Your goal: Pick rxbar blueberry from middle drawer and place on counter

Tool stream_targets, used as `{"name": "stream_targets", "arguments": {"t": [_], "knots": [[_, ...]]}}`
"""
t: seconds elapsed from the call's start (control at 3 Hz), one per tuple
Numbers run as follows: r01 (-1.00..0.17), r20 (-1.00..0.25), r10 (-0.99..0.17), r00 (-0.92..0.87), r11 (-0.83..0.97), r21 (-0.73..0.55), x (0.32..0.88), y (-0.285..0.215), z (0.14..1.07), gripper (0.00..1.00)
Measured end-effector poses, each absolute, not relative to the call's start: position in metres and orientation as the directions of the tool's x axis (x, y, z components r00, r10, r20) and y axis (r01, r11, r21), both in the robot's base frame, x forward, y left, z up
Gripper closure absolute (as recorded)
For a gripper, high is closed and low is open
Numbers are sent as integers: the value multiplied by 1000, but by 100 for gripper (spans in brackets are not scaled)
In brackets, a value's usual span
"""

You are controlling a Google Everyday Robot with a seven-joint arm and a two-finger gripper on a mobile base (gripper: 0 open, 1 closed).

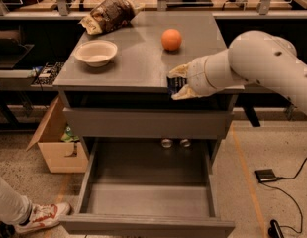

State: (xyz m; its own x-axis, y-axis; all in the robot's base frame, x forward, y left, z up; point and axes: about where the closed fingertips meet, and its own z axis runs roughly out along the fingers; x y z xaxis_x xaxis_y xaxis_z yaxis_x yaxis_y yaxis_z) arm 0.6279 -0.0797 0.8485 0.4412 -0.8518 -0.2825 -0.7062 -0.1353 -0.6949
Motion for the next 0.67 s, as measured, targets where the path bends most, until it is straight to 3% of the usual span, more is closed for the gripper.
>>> {"name": "stream_targets", "arguments": {"t": [0.67], "knots": [[-781,-273,-835,478,-262,-567,680,-63,856,100]]}}
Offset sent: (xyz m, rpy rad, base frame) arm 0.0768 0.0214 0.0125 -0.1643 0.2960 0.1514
